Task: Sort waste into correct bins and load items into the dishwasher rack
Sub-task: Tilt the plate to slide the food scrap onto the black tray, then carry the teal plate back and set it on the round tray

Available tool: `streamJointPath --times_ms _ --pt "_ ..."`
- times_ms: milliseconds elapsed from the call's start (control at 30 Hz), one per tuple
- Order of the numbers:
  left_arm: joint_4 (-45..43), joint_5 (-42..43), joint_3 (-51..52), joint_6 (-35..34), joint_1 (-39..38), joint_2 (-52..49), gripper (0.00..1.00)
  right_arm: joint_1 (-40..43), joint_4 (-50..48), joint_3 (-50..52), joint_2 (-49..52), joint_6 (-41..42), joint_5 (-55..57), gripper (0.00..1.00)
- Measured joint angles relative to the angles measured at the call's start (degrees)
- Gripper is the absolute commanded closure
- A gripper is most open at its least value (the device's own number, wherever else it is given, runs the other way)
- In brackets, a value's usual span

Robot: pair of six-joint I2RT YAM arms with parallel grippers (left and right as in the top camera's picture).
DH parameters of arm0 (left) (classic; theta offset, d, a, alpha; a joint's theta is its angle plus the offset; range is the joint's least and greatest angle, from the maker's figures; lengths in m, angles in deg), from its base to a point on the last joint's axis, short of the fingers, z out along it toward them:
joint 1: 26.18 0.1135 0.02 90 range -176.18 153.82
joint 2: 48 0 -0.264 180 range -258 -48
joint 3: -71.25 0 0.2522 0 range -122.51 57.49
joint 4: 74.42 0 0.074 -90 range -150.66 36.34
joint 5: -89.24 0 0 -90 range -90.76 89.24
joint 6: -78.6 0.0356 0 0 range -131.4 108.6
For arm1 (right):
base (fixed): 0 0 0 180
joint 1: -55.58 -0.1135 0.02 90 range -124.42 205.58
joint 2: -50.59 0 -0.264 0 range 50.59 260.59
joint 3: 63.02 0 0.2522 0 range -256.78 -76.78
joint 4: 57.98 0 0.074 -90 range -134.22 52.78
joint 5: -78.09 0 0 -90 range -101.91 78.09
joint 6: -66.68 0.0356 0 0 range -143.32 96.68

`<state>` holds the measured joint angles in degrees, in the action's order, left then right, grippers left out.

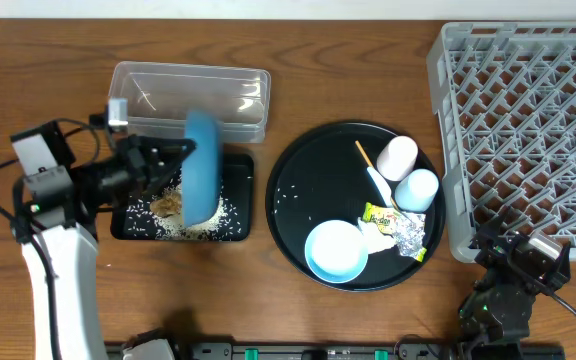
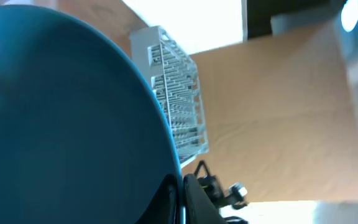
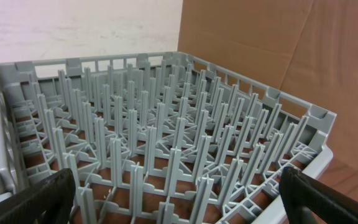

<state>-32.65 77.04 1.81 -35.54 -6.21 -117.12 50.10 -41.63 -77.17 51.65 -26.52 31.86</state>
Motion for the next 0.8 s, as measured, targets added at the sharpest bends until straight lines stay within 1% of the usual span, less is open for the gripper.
streamJointPath --times_ms 133,200,267,367,467,600,700,800 --pt "-1.55 -5.38 0.0 0.55 -7.13 6.16 0.94 0.0 0.0 0.0 0.0 0.0 0.0 0.01" --pt "-2.36 -9.44 0.0 2.43 -13.07 8.83 0.94 0.0 0.0 0.0 0.0 0.0 0.0 0.01" --pt "-2.56 -14.19 0.0 4.55 -19.04 10.54 0.94 0.0 0.0 0.0 0.0 0.0 0.0 0.01" --pt "-2.58 -24.68 0.0 7.13 -29.29 11.34 0.94 0.0 0.0 0.0 0.0 0.0 0.0 0.01" --pt "-3.74 -35.39 0.0 9.35 -38.14 9.94 0.94 0.0 0.0 0.0 0.0 0.0 0.0 0.01" --pt "-9.68 -47.45 0.0 12.76 -48.26 5.2 0.94 0.0 0.0 0.0 0.0 0.0 0.0 0.01" --pt "-14.6 -54.03 0.02 14.91 -53.2 0.92 0.94 0.0 0.0 0.0 0.0 0.0 0.0 0.01" --pt "-18.93 -58.64 0.02 16.02 -56.26 -3.91 0.94 0.0 0.02 0.0 0.0 0.0 0.0 0.01"
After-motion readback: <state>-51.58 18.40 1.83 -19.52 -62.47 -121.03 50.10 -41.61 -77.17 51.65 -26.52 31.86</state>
